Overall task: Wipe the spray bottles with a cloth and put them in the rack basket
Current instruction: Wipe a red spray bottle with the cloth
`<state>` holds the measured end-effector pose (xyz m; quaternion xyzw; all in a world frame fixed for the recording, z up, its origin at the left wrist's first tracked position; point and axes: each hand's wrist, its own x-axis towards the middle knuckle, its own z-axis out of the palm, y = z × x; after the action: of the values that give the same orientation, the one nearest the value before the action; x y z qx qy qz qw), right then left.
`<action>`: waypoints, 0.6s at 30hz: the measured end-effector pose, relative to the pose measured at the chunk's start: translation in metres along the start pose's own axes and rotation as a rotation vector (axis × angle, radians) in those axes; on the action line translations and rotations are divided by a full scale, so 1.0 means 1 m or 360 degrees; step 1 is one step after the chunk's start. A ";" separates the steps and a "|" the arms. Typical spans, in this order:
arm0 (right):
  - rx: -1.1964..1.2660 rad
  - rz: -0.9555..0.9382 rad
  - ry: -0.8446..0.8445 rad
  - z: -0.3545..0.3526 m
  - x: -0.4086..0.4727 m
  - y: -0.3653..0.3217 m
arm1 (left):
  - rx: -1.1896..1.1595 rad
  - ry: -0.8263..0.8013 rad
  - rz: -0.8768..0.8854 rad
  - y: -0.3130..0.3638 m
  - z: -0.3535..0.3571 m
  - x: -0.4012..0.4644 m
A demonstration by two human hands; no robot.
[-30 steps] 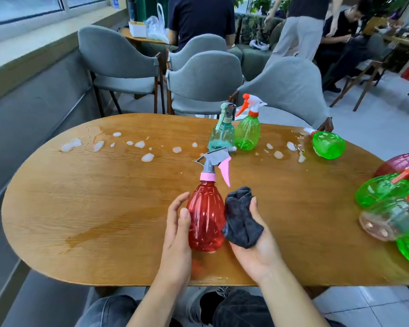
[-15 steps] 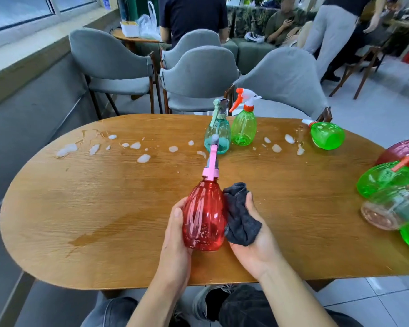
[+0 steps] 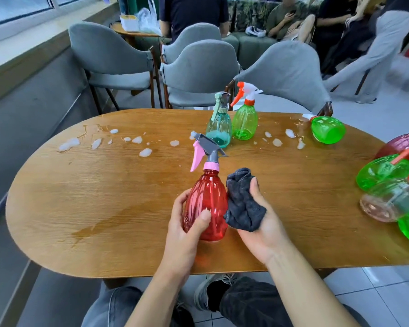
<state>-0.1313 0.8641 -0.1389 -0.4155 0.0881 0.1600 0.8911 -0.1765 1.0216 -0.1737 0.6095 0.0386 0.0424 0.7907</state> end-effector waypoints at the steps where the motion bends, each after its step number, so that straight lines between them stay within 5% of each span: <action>1: -0.0004 -0.0001 -0.0006 0.002 -0.001 0.000 | -0.0029 0.0021 -0.0009 0.001 0.000 0.000; 18: -0.0178 -0.0144 -0.0025 0.015 -0.018 -0.011 | -0.0057 -0.0082 0.0046 -0.005 -0.002 0.003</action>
<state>-0.1439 0.8652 -0.1162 -0.4670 0.0532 0.1273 0.8734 -0.1736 1.0225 -0.1793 0.5967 0.0085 0.0388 0.8015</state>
